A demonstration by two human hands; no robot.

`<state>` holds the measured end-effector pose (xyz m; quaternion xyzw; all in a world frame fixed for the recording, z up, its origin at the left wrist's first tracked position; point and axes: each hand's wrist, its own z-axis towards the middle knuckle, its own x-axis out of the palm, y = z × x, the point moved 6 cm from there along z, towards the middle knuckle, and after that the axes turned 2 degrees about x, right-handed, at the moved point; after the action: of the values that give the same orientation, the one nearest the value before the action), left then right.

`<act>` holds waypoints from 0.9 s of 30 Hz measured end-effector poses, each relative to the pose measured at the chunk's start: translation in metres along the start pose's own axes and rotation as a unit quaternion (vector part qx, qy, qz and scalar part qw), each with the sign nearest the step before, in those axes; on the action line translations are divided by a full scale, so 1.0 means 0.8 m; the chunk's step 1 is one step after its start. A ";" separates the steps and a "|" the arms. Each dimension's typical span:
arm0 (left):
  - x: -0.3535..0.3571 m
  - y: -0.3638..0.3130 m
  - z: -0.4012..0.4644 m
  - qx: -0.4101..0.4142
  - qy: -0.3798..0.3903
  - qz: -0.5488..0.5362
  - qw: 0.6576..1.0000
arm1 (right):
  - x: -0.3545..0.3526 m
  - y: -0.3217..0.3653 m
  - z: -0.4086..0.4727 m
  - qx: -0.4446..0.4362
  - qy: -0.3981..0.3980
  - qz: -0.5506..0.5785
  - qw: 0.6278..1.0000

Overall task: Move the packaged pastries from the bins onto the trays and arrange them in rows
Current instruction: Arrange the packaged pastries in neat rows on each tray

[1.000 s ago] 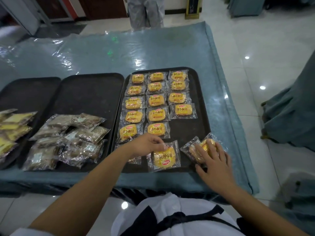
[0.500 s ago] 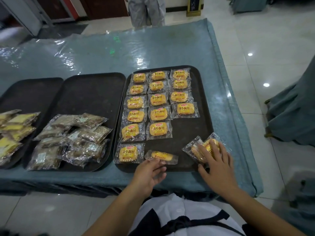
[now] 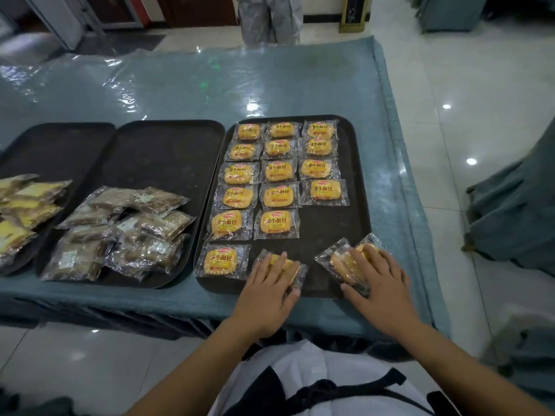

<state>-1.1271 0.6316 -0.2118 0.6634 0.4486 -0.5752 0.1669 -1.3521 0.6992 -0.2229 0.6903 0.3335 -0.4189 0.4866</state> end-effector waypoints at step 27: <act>-0.014 -0.018 0.006 -0.053 -0.057 -0.144 0.986 | -0.042 0.018 0.010 0.092 0.003 -0.101 0.991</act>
<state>-1.1409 0.6310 -0.1986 0.5479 0.5591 -0.6056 0.1431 -1.3562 0.6854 -0.1880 0.6967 0.3629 -0.4924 0.3749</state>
